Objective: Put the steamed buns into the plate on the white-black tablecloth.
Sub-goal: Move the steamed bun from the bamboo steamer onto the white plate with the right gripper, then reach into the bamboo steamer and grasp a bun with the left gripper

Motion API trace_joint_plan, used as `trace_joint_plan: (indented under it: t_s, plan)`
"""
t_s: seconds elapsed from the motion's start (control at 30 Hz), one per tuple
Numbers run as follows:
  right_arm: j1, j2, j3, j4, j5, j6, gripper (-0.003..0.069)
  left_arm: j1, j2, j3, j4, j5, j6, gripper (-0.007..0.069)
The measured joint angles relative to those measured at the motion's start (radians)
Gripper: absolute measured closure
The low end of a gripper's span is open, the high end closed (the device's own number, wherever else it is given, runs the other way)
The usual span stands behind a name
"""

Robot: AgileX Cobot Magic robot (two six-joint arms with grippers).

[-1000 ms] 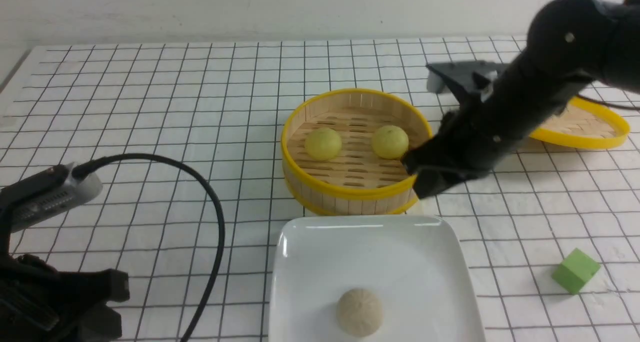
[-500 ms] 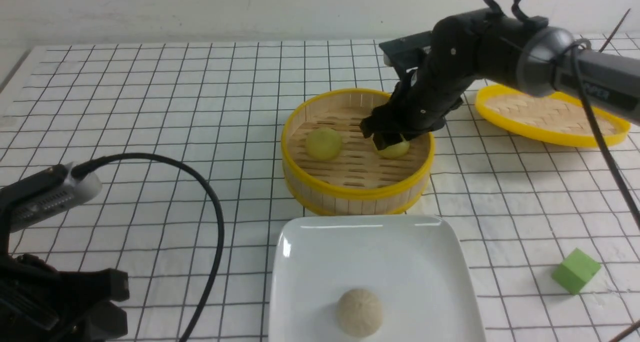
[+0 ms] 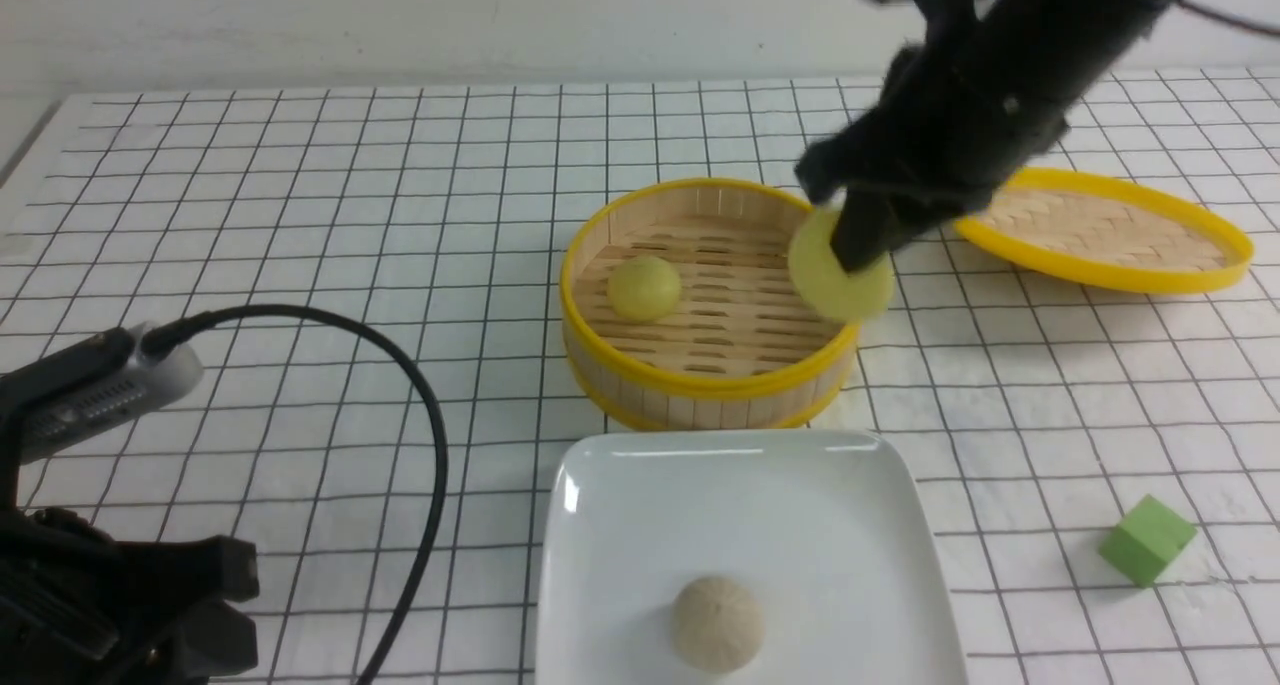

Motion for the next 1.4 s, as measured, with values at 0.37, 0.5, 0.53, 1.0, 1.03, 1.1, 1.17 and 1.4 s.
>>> trace_joint_plan:
  t_s: [0.37, 0.5, 0.53, 1.0, 1.03, 1.1, 1.17, 1.4]
  plan:
    - [0.105, 0.087, 0.315, -0.040, -0.318, 0.027, 0.0251, 0.000, 0.000, 0.000, 0.003, -0.012, -0.042, 0.0396]
    - [0.097, 0.059, 0.250, -0.092, -0.164, 0.010, 0.0222, 0.000, 0.000, 0.000, 0.006, -0.034, -0.042, 0.0391]
    - [0.096, 0.051, 0.247, -0.096, -0.142, 0.010, 0.0231, 0.000, 0.000, 0.000, 0.006, -0.034, -0.042, 0.0391]
    - [-0.049, -0.455, 0.590, -0.250, 0.020, 0.012, 0.0675, -0.037, 0.198, -0.305, -0.129, -0.023, 0.252, 0.0622]
    - [-0.055, -0.473, 0.622, -0.250, 0.000, 0.012, 0.0675, -0.054, 0.238, -0.351, -0.130, -0.018, 0.275, 0.0622]
    - [-0.061, -0.504, 0.689, -0.251, -0.048, 0.012, 0.0674, -0.101, 0.333, -0.457, -0.130, -0.009, 0.299, 0.0622]
    - [-0.063, -0.516, 0.727, -0.251, -0.075, 0.012, 0.0673, -0.169, 0.454, -0.586, -0.116, -0.004, 0.294, 0.0615]
    - [-0.063, -0.517, 0.748, -0.234, -0.109, 0.012, 0.0667, -0.364, 0.830, -0.955, 0.039, -0.025, 0.196, 0.0467]
